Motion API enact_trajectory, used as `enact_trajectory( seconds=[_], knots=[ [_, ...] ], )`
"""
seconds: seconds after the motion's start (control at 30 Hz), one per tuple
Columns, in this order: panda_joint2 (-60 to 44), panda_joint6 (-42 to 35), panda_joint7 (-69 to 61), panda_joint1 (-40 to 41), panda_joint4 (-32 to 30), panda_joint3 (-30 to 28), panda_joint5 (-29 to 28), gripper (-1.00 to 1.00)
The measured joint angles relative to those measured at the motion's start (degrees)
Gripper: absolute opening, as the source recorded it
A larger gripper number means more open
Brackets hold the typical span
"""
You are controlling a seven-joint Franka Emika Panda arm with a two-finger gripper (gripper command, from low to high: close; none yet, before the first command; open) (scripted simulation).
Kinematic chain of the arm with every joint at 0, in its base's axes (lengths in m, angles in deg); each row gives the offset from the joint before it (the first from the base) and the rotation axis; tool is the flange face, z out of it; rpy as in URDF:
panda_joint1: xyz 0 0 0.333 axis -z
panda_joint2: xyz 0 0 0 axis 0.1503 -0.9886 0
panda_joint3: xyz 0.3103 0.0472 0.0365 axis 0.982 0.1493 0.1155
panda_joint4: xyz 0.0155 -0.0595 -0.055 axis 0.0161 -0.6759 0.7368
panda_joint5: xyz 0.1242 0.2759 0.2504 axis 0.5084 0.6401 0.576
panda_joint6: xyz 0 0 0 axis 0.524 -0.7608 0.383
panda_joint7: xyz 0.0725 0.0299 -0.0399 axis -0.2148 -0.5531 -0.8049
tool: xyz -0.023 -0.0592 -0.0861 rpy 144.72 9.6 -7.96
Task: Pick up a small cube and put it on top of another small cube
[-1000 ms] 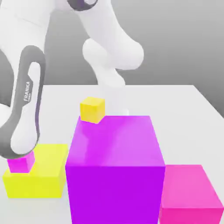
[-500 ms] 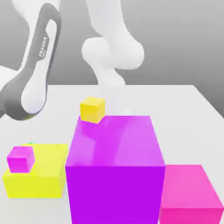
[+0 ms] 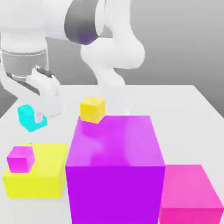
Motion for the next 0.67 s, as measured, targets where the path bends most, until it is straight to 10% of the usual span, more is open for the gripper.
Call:
enact_trajectory(
  seconds=[0.4,0.53,0.57,0.67],
  knots=[
    [24.45,-13.19,-9.62,-7.57,-10.72,1.81,6.16,-1.0],
    [23.8,-6.07,-10.49,-7.96,-17.18,2.02,6.83,-1.0],
    [23.4,-4.46,-10.56,-7.92,-18.38,2.09,6.9,1.0],
    [23.4,-4.46,-10.57,-7.92,-18.38,2.09,6.91,1.0]
  ],
)
